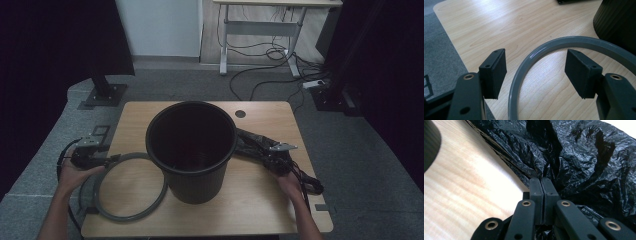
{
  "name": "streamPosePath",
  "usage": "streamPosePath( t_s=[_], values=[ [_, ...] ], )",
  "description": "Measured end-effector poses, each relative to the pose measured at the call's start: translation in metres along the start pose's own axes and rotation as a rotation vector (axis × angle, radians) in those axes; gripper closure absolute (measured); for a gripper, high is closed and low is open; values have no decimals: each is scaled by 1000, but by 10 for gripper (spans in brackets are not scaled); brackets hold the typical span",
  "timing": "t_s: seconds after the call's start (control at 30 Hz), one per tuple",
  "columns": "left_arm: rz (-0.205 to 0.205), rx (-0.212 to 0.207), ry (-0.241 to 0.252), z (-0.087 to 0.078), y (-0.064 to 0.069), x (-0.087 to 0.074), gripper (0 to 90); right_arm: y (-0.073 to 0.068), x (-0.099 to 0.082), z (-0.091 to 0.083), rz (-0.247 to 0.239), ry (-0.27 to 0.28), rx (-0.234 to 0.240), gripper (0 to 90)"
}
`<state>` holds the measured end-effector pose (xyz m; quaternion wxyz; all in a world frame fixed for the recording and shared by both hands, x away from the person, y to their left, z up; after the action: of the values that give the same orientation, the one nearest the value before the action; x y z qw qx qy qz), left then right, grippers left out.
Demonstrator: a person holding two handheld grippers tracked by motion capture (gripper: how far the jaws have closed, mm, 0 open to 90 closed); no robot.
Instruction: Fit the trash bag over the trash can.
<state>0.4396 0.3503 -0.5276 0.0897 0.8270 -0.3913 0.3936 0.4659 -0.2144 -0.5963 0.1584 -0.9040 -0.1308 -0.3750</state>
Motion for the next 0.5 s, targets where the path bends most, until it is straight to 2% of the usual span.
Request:
streamPosePath(
  t_s=[0.2, 0.27, 0.5],
  values=[
    [-4, -1, -4, 1, 1, -2, 345, 5, -14, -20, 2, 28, 5, 881],
    [-5, -3, -9, 4, 2, -3, 344, 7, -18, -24, 15, 32, 11, 881],
    [0, -8, -7, 6, 4, 0, 346, 9, -26, -32, 1, 36, 2, 880]
  ],
)
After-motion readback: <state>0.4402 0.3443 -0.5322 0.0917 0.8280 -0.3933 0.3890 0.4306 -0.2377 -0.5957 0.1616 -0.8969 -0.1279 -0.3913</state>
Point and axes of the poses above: each handheld gripper's, and its own axes: z roughly forward along the jaws, x roughly out of its top, y roughly to its right, the point moved 10 cm from there along z, roughly forward along the jaws, and after that the axes turned 12 degrees about z, right-handed, at the moved point
